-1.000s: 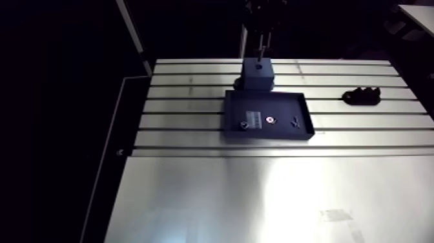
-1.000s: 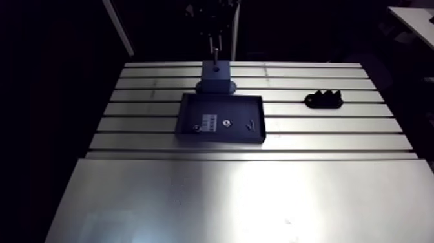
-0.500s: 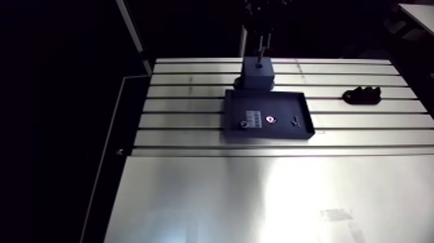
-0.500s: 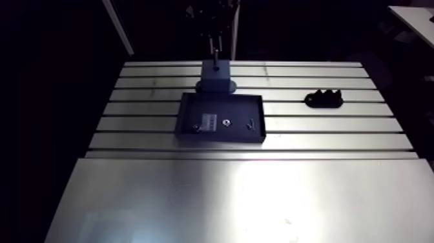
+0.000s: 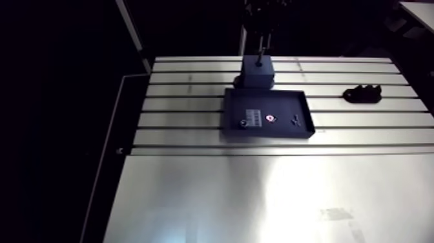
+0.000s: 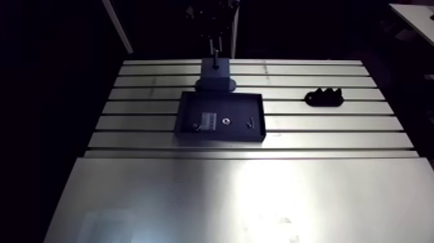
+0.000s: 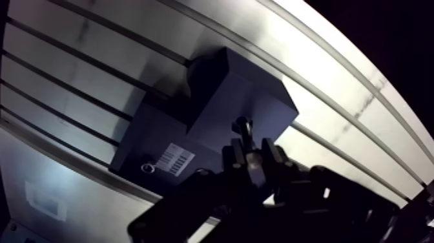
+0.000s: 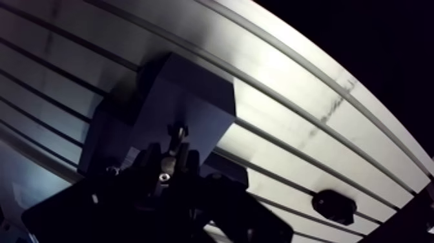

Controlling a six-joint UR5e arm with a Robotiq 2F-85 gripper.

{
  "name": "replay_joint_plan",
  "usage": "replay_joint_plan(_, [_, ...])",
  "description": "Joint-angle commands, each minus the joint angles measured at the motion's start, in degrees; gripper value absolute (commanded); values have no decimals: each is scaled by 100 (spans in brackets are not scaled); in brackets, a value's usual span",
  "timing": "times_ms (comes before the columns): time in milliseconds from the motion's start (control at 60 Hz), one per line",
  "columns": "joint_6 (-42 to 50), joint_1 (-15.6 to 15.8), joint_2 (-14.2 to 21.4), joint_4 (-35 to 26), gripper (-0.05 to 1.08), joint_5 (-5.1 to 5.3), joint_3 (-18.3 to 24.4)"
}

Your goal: Pick up the M10 bolt and insert it into the hex recess until seated.

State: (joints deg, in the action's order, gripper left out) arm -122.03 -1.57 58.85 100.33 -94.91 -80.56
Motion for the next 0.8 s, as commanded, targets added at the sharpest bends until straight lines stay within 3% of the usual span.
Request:
replay_joint_plan(17, [-9, -1, -1, 0, 78, 3, -7])
replay_joint_plan(800, [-1, -1, -19, 53, 78, -6, -60])
